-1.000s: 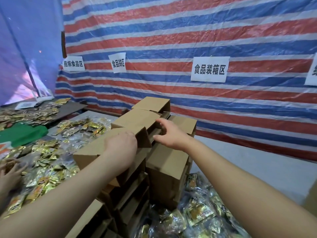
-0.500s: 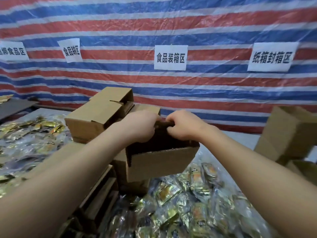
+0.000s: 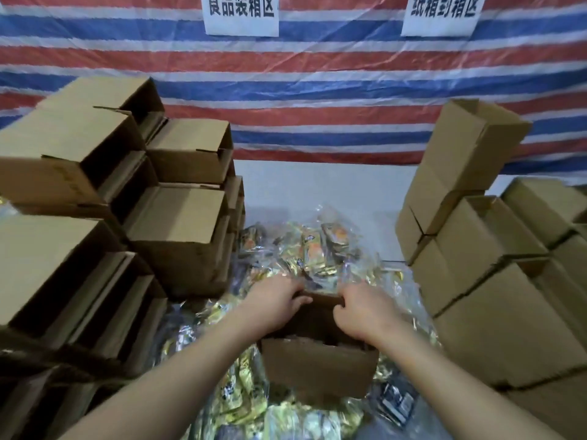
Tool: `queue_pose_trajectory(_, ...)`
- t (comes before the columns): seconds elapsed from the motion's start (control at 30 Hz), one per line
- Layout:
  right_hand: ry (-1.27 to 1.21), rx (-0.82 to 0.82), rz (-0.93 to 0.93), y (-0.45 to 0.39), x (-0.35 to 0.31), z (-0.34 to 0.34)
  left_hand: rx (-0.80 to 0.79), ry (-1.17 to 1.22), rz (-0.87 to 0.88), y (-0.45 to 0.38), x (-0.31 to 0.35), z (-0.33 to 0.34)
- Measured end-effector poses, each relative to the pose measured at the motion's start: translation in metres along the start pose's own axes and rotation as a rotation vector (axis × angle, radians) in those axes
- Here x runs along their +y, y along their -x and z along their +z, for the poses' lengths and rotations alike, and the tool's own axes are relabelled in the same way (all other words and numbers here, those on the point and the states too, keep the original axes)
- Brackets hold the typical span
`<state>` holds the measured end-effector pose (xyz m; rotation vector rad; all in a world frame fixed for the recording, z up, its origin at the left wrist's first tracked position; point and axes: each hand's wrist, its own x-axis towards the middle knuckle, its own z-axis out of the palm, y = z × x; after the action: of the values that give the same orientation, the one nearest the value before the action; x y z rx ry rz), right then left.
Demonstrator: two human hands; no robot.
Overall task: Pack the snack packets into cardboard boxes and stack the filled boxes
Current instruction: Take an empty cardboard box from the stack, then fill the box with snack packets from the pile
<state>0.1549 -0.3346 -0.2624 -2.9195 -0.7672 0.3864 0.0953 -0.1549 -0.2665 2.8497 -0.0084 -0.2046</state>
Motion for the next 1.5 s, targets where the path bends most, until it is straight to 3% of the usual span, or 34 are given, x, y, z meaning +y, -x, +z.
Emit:
queue_pose_trajectory(0.33, -0.033, -0.083, -0.013, 0.039, 0.001, 0.109, -0.075, 0.082, -0.044, 0.044, -0.016, 0.107)
queue_pose_trajectory(0.7, -0.049, -0.087, -0.071, 0.037, 0.003, 0.120, -0.047, 0.009, -0.089, 0.051, -0.014, 0.127)
queue_pose_trajectory(0.83, -0.116, -0.117, -0.108, 0.037, 0.008, 0.114, -0.051, 0.219, -0.148, 0.052, -0.008, 0.118)
queue_pose_trajectory(0.93, -0.187, -0.104, -0.095, 0.036, 0.010, 0.106, -0.066, 0.422, -0.302, 0.026, -0.009, 0.105)
queue_pose_trajectory(1.03, -0.252, -0.021, -0.070, 0.032, 0.016, 0.102, -0.100, 0.439, -0.391, -0.019, -0.006, 0.099)
queue_pose_trajectory(1.37, -0.423, 0.055, 0.144, 0.022, 0.057, 0.084, -0.443, 0.703, -0.724, -0.127, 0.027, 0.154)
queue_pose_trajectory(1.5, -0.473, 0.036, 0.194, 0.024, 0.070, 0.084, -0.397, 0.544, -0.708, -0.135, 0.030, 0.167)
